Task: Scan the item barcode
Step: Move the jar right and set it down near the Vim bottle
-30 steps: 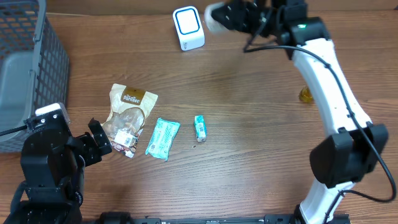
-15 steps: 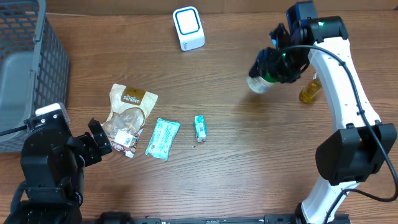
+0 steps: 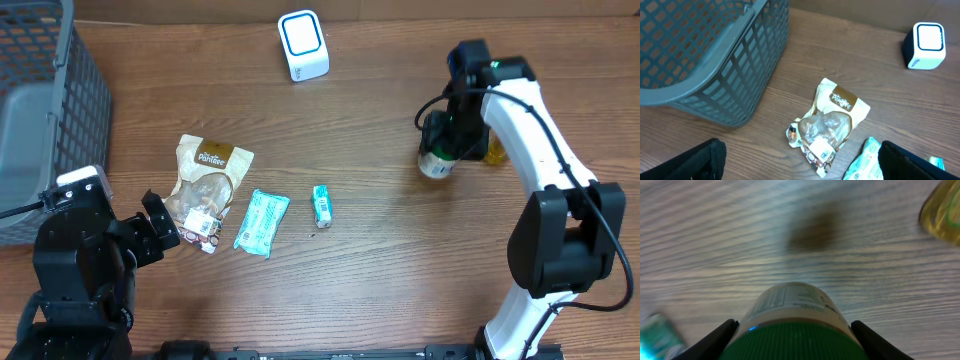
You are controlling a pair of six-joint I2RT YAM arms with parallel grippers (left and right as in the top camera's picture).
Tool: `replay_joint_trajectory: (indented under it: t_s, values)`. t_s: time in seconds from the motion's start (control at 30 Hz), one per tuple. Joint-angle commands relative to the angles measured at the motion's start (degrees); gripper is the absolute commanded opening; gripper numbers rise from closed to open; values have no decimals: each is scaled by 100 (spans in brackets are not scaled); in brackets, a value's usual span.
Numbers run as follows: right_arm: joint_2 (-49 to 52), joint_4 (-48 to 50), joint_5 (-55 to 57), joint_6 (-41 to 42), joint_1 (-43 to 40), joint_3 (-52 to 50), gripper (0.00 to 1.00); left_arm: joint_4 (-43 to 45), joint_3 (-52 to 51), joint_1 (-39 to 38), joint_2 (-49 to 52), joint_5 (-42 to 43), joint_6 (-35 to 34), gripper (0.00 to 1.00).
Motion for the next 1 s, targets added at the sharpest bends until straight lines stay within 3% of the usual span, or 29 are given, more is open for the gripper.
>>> replay_joint_trajectory:
  t_s: [0.0,0.3,0.53,0.77,0.9,0.97]
  values:
    - [-37,350,398,249,26,-516,68,4,31,31,-24,-59,-15,100]
    - [-37,1309,1119,566,26,-1587,76,2,31,31,-22,-59,-15,100]
    - [-195,1235,1172,566,26,-1346,86,2,31,31,-22,-59,-15,99]
    - [-859,754,1091,562,33,-651,88,2,31,31,-22,-59,-15,99]
    - [-1167,706,417,560,37,-608,86,2,31,31,-22,-59,-15,100]
    - [-1176,708,-68,560,37,-614,74,2,31,31,-22,-59,-15,100]
